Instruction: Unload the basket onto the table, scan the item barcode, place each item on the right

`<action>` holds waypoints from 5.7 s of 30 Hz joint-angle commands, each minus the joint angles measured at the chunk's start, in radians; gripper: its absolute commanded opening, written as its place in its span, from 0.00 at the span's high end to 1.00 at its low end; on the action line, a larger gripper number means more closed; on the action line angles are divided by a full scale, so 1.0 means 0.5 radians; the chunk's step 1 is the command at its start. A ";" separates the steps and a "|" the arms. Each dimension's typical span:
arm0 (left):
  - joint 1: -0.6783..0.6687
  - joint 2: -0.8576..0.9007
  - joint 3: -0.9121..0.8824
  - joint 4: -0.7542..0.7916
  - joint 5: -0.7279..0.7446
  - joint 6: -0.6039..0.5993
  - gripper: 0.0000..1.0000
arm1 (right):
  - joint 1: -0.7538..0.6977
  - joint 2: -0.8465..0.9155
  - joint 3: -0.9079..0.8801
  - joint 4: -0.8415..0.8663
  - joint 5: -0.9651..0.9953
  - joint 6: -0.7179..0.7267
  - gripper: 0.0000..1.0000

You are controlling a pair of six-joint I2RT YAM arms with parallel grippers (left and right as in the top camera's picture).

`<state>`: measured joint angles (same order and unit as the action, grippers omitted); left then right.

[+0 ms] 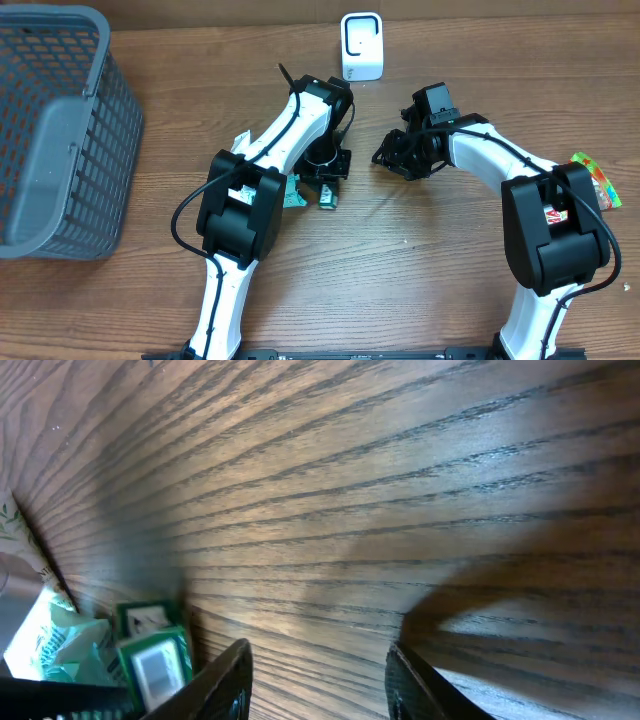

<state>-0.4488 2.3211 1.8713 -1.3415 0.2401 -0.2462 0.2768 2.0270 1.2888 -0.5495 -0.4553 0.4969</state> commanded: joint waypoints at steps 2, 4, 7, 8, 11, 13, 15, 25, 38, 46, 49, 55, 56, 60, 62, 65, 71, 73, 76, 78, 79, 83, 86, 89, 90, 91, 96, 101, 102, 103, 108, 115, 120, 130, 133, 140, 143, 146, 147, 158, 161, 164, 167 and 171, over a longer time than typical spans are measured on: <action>0.024 0.026 -0.006 0.047 0.701 0.414 0.86 | 0.005 0.009 0.043 0.009 0.018 -0.017 0.56; 0.053 0.026 -0.006 0.054 0.966 0.569 0.86 | 0.005 0.009 0.043 0.008 0.018 -0.017 0.56; 0.119 0.026 -0.006 0.053 1.406 0.809 0.84 | 0.005 0.009 0.043 -0.005 0.018 -0.017 0.56; 0.137 0.026 -0.007 0.053 1.494 0.860 0.82 | 0.005 0.008 0.043 -0.008 0.017 -0.018 0.56; 0.205 0.026 -0.007 0.053 1.691 1.007 0.79 | 0.005 0.009 0.043 -0.020 0.009 -0.036 0.56; 0.245 0.026 -0.008 0.063 1.722 1.042 0.78 | 0.005 0.009 0.043 -0.021 0.000 -0.055 0.55; 0.283 0.027 -0.011 0.090 1.730 1.049 0.72 | 0.001 0.008 0.043 -0.021 -0.027 -0.063 0.55; 0.317 0.027 -0.125 0.441 1.434 0.721 0.53 | -0.101 0.008 0.072 -0.137 -0.095 -0.130 0.51; 0.430 0.026 -0.095 0.480 0.622 -0.144 0.84 | 0.083 0.008 0.085 -0.176 -0.072 -0.171 0.52; 0.562 0.024 0.309 0.213 0.498 -0.092 0.73 | 0.192 -0.079 0.234 -0.264 0.204 -0.397 0.51; 0.611 0.024 0.406 0.175 0.467 -0.092 0.64 | 0.259 -0.152 0.312 -0.323 0.347 -0.516 0.50; 0.668 0.025 0.408 0.172 0.196 -0.163 0.50 | 0.465 -0.182 0.369 -0.353 0.465 -0.814 0.48; 0.674 0.025 0.408 0.169 0.112 -0.199 0.47 | 0.515 -0.177 0.369 -0.354 0.520 -0.870 0.47; 0.676 0.026 0.399 0.172 -0.031 -0.270 0.43 | 0.694 -0.174 0.369 -0.336 0.934 -0.945 0.42; 0.676 0.026 0.395 0.178 -0.046 -0.272 0.42 | 0.751 -0.173 0.369 -0.317 1.054 -0.958 0.41; 0.676 0.026 0.386 0.188 -0.080 -0.275 0.35 | 0.782 -0.169 0.368 -0.308 1.059 -1.005 0.41; 0.674 0.026 0.382 0.194 -0.083 -0.281 0.00 | 0.753 -0.167 0.366 -0.303 0.803 -0.936 0.41; 0.674 0.026 0.382 0.193 -0.083 -0.279 0.00 | 0.715 -0.167 0.366 -0.287 0.748 -0.821 0.42; 0.674 0.026 0.382 0.194 -0.083 -0.279 0.00 | 0.660 -0.167 0.366 -0.282 0.668 -0.769 0.45; 0.674 0.026 0.382 0.194 -0.083 -0.279 0.00 | 0.630 -0.167 0.366 -0.293 0.607 -0.770 0.46; 0.674 0.026 0.382 0.195 -0.083 -0.279 0.00 | 0.621 -0.167 0.366 -0.299 0.606 -0.770 0.46; 0.676 0.026 0.382 0.227 -0.192 -0.278 0.00 | 0.629 -0.167 0.332 -0.272 0.592 -0.850 0.46; 0.676 0.026 0.382 0.333 -0.482 -0.278 0.00 | 0.649 -0.157 0.278 -0.220 0.591 -0.935 0.46; 0.676 0.026 0.382 0.445 -0.760 -0.278 0.00 | 0.652 -0.119 0.260 -0.211 0.591 -0.950 0.46; 0.676 0.026 0.382 0.488 -0.833 -0.278 0.00 | 0.652 -0.097 0.260 -0.208 0.583 -0.950 0.46; 0.676 0.026 0.382 0.507 -0.849 -0.278 0.00 | 0.652 -0.080 0.260 -0.202 0.565 -0.951 0.46; 0.676 0.026 0.382 0.537 -0.848 -0.278 0.00 | 0.652 -0.034 0.260 -0.181 0.470 -0.986 0.46; 0.676 0.026 0.382 0.538 -0.848 -0.278 0.00 | 0.664 -0.014 0.260 -0.166 0.481 -1.057 0.47; 0.676 0.026 0.382 0.538 -0.848 -0.278 0.00 | 0.664 -0.001 0.260 -0.160 0.496 -1.057 0.47; 0.676 0.026 0.382 0.538 -0.848 -0.278 0.00 | 0.664 0.024 0.260 -0.158 0.505 -1.057 0.47; 0.676 0.026 0.382 0.538 -0.848 -0.278 0.00 | 0.664 0.086 0.261 -0.157 0.504 -1.056 0.54; 0.675 0.026 0.382 0.539 -0.847 -0.278 0.00 | 0.649 0.085 0.262 -0.145 0.417 -1.032 0.55; 0.675 0.026 0.382 0.538 -0.848 -0.278 0.00 | 0.650 0.085 0.266 -0.154 0.329 -0.914 0.60; 0.674 0.026 0.382 0.539 -0.848 -0.278 0.00 | 0.652 0.086 0.267 -0.169 0.317 -0.581 0.80; 0.674 0.026 0.382 0.539 -0.848 -0.278 0.00 | 0.658 0.088 0.267 -0.175 0.316 -0.563 0.82; 0.674 0.026 0.382 0.539 -0.848 -0.278 0.00 | 0.771 0.099 0.267 -0.175 0.545 -0.465 0.69; 0.674 0.026 0.382 0.538 -0.847 -0.278 0.00 | 0.791 0.102 0.267 -0.175 0.581 -0.467 0.68; 0.674 0.026 0.382 0.539 -0.848 -0.278 0.00 | 0.792 0.110 0.267 -0.167 0.581 -0.461 0.68; 0.674 0.026 0.382 0.538 -0.848 -0.278 0.00 | 0.794 0.114 0.267 -0.160 0.580 -0.461 0.68; 0.674 0.026 0.382 0.538 -0.848 -0.278 0.00 | 0.854 0.123 0.267 -0.091 0.584 -0.398 0.69; 0.674 0.026 0.382 0.539 -0.847 -0.278 0.00 | 0.892 0.125 0.267 -0.076 0.621 -0.354 0.70; 0.674 0.026 0.382 0.539 -0.847 -0.278 0.00 | 0.923 0.125 0.267 -0.076 0.721 -0.243 0.75; 0.674 0.026 0.382 0.539 -0.847 -0.278 0.00 | 0.950 0.126 0.266 -0.077 0.793 -0.134 0.72; 0.674 0.026 0.382 0.538 -0.848 -0.278 0.00 | 0.982 0.134 0.266 -0.076 0.867 -0.054 0.58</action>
<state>-0.1154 2.3268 2.0617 -1.0756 -0.1665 -0.3752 0.7494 2.0689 1.4265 -0.5873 -0.0776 0.4103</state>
